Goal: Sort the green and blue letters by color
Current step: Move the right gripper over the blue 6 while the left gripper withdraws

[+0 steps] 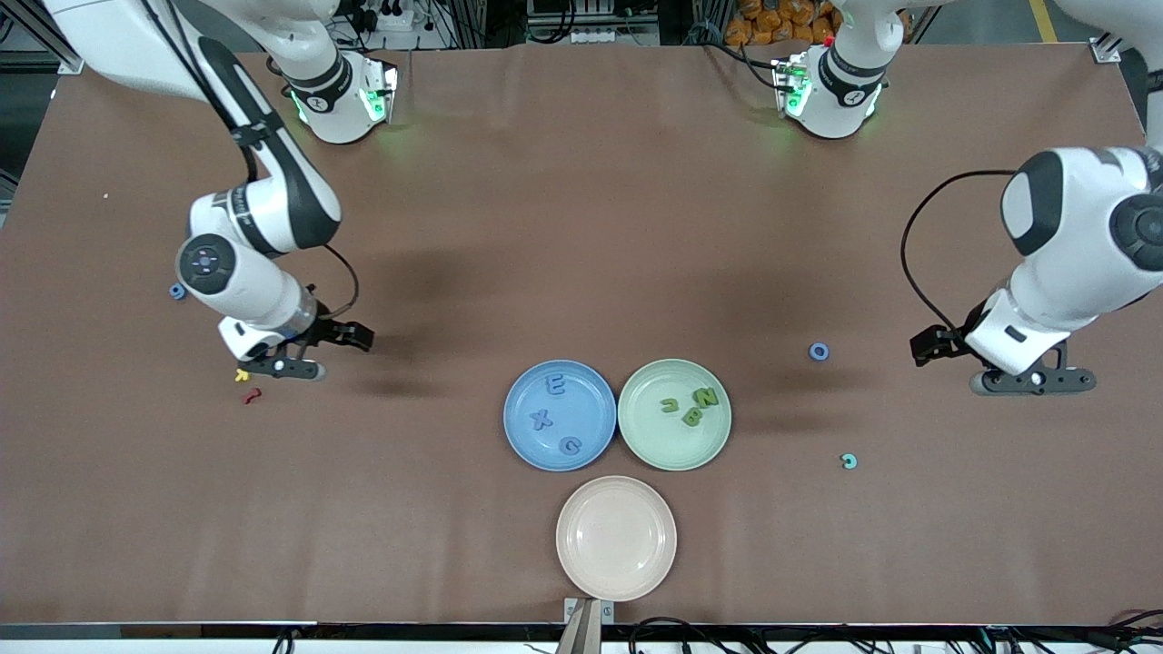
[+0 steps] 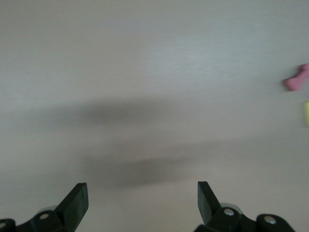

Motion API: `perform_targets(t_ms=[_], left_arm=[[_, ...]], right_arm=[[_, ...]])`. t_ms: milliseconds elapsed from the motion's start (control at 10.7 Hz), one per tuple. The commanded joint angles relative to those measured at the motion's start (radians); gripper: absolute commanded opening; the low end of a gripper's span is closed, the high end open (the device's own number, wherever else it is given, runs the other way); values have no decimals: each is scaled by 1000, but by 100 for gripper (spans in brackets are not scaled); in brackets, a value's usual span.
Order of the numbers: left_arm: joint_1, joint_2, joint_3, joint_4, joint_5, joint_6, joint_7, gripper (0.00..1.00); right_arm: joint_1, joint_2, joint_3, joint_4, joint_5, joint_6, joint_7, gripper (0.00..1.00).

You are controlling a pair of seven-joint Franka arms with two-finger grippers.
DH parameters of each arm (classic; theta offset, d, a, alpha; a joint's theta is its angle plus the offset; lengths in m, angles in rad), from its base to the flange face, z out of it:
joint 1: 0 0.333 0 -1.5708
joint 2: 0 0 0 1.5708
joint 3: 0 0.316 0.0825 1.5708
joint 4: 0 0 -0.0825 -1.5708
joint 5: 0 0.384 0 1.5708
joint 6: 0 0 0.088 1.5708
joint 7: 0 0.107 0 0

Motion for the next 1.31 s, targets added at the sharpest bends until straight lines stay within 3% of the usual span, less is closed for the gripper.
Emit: perform_targets(t_ms=[0, 186, 373, 653, 839, 1026, 1212], left_arm=[[-18, -87, 5, 34, -75, -107, -27, 100], [-16, -87, -1, 148, -77, -245, -27, 100], [-10, -96, -9, 209, -76, -340, -24, 100], [-8, -94, -21, 337, -73, -515, -12, 100], [-11, -87, -24, 418, -68, -595, -11, 100], [-19, -81, -26, 440, -70, -609, -17, 100], [-16, -81, -26, 456, -68, -610, -11, 100]], right_arm=[[-177, -44, 13, -73, -15, 13, -203, 100], [-342, -35, 14, -95, -13, 14, -450, 100], [-438, -31, 13, -119, -16, 8, -576, 100], [-605, -16, 11, -136, -18, 16, -969, 100], [-676, -16, 11, -177, -134, 92, -1048, 100], [-737, -8, 10, -286, -237, 291, -1048, 100], [-792, 8, 10, -304, -310, 321, -1046, 100]])
